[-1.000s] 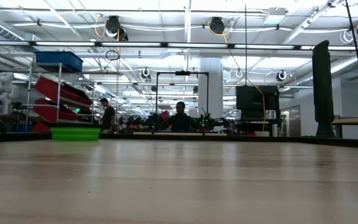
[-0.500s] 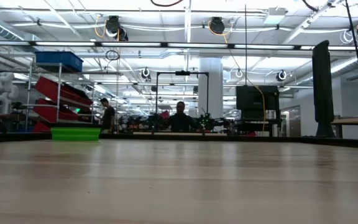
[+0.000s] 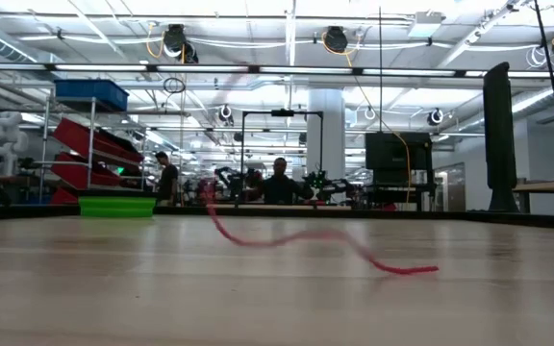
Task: Coil cords
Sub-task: Uncoil the red wire from the spool
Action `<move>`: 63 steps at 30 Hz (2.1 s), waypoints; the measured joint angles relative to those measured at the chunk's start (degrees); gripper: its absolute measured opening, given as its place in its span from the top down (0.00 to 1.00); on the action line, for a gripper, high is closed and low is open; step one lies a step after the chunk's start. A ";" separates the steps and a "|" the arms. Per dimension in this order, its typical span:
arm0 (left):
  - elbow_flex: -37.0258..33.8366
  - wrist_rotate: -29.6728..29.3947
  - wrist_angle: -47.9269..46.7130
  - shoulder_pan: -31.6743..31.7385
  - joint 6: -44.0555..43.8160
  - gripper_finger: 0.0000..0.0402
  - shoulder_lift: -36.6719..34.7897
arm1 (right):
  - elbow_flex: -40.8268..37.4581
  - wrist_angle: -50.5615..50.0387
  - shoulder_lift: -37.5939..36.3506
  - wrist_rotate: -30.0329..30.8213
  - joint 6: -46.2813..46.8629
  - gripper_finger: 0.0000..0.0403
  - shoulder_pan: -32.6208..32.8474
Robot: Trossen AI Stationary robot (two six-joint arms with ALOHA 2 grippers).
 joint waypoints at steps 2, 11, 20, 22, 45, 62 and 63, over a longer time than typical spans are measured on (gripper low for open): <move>0.00 0.00 0.02 0.02 -0.04 0.99 0.00 | 0.00 3.39 0.13 1.84 -2.38 0.79 -0.40; 0.00 -0.02 0.07 0.13 -0.35 0.99 0.02 | -0.04 20.77 4.99 2.72 -11.18 0.75 -2.77; 0.00 -0.04 0.06 0.13 -0.37 0.99 0.02 | -0.13 33.70 15.42 9.29 -20.13 0.64 -5.31; 0.01 -0.20 0.03 0.13 -0.27 0.99 0.02 | -0.13 35.47 16.66 13.15 -21.23 0.60 -5.66; 0.02 -0.21 0.04 0.13 -0.57 0.99 0.06 | -0.11 32.85 17.17 17.40 -11.38 0.61 -9.08; 0.02 -0.04 0.07 0.13 -0.72 0.99 0.07 | -0.09 30.64 17.26 15.95 -8.31 0.95 -10.95; 0.02 -0.03 0.07 0.13 -0.73 0.99 0.07 | -0.03 30.63 17.50 15.00 -8.31 0.98 -11.18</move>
